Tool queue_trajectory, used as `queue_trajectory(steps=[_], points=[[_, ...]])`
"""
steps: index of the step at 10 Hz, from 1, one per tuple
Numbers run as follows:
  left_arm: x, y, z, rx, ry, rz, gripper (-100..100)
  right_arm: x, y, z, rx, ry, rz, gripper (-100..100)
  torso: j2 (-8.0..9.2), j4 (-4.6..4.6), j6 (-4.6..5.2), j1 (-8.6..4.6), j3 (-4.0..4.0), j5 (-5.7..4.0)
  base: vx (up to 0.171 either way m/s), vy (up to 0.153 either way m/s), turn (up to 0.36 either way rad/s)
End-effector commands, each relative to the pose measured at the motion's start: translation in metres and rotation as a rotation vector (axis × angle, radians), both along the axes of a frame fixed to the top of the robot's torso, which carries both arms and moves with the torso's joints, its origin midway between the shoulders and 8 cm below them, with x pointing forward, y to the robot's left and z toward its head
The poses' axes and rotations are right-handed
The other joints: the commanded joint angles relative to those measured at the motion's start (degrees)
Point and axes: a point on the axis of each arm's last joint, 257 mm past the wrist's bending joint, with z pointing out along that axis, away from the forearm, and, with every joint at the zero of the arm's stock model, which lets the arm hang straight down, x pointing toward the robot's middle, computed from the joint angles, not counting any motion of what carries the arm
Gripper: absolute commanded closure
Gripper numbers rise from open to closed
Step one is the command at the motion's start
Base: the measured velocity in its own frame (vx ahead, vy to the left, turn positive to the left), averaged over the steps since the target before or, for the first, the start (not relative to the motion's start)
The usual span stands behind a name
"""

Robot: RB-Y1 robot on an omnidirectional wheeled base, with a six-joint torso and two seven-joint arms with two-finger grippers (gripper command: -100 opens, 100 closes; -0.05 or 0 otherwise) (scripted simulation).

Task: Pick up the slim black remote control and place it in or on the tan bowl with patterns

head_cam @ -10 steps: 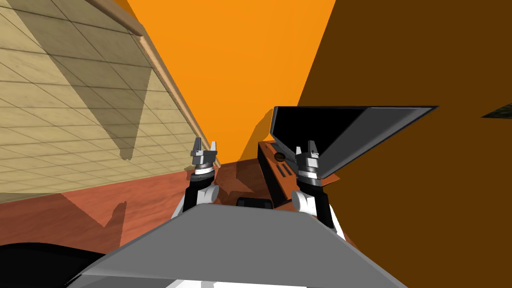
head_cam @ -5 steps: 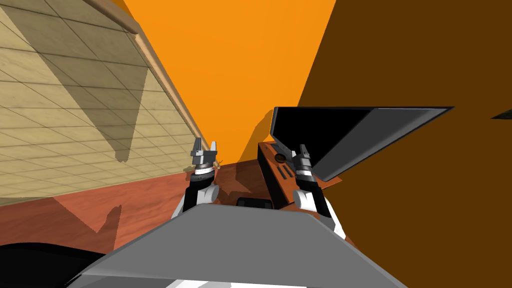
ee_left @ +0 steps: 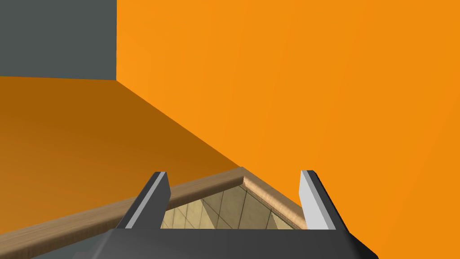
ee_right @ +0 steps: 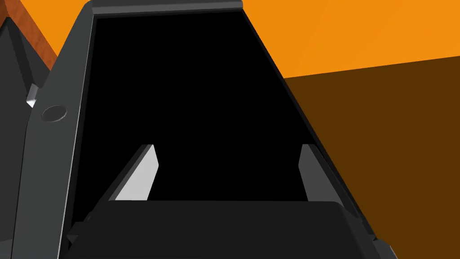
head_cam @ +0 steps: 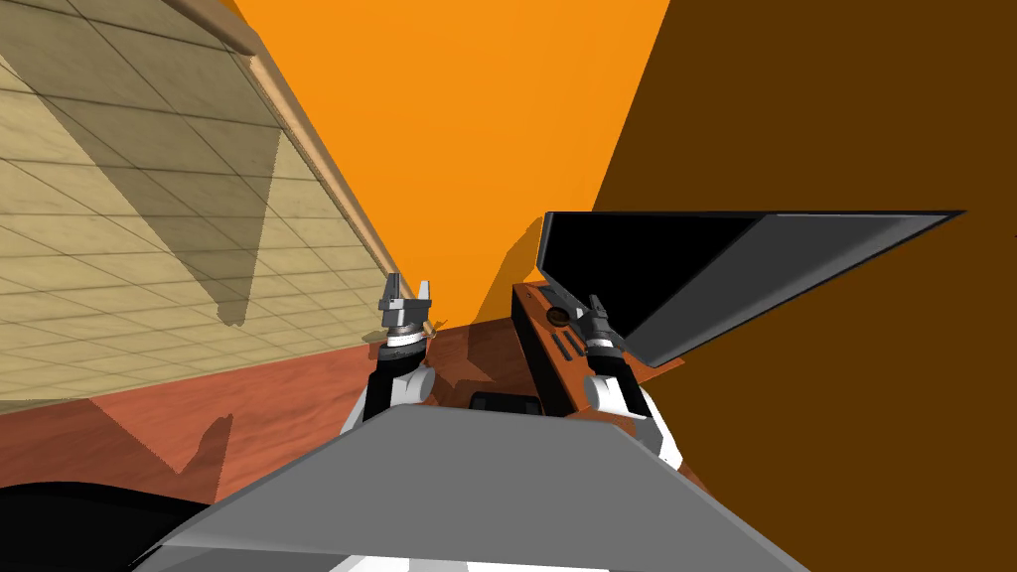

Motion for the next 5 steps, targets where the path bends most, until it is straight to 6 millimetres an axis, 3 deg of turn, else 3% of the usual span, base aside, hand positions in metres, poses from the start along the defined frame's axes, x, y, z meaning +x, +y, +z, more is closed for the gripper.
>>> queue_trajectory(steps=[1,2,3,4,5], points=[[0.0,0.0,0.0,0.0,0.0,0.0,0,0.009,-0.009,-0.024,0.03,0.059,-0.003,-100,0.0,0.0,0.0,0.0,0.0,0.0,0.064,0.015,-0.015],[0.0,0.0,0.0,0.0,0.0,0.0,0,0.009,-0.01,-0.028,0.031,0.068,-0.005,-100,-0.03,0.0,-0.01,0.01,-0.01,0.0,0.045,0.005,-0.005],[0.0,0.0,0.0,0.0,0.0,0.0,0,0.015,-0.018,-0.049,0.06,0.123,-0.01,-100,0.03,0.0,0.0,-0.02,0.01,0.0,0.048,0.005,-0.008],[0.0,0.0,0.0,0.0,0.0,0.0,0,0.015,-0.018,-0.05,0.06,0.125,-0.011,-100,0.02,0.0,0.0,-0.03,0.01,-0.01,0.042,0.011,-0.005],[0.0,0.0,0.0,0.0,0.0,0.0,0,0.02,-0.027,-0.072,0.093,0.183,-0.019,-100,0.06,0.01,0.0,-0.01,0.04,0.0,0.047,0.013,-0.016]])
